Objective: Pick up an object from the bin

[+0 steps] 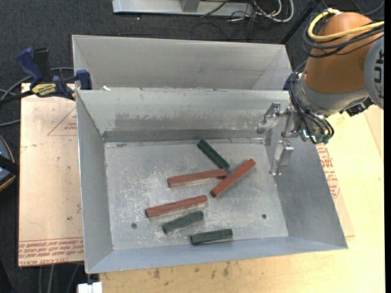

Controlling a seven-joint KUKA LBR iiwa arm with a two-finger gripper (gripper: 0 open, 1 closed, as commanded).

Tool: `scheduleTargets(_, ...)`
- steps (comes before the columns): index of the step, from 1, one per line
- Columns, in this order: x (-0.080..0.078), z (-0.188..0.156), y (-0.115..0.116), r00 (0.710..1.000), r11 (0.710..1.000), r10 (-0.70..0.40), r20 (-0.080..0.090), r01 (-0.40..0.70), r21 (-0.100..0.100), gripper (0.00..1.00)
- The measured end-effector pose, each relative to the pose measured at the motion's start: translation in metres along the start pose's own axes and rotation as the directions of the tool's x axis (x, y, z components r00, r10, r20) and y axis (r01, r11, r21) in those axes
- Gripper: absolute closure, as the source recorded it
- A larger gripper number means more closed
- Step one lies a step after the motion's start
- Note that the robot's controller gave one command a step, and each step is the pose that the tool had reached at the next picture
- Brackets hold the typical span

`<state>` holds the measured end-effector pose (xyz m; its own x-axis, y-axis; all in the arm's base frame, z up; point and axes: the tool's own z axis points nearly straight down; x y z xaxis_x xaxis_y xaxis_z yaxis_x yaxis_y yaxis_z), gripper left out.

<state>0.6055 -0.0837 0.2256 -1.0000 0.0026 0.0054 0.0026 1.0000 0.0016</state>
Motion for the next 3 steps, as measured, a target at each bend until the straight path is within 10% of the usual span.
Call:
scheduleTargets(2, -0.006, 0.048, 0.007, 0.998, 0.998, -0.057, 0.014, 0.057, 0.003, 0.0)
scheduleTargets(3, 0.014, 0.15, 0.011, 0.991, 0.991, -0.133, 0.024, 0.133, 0.005, 1.0)
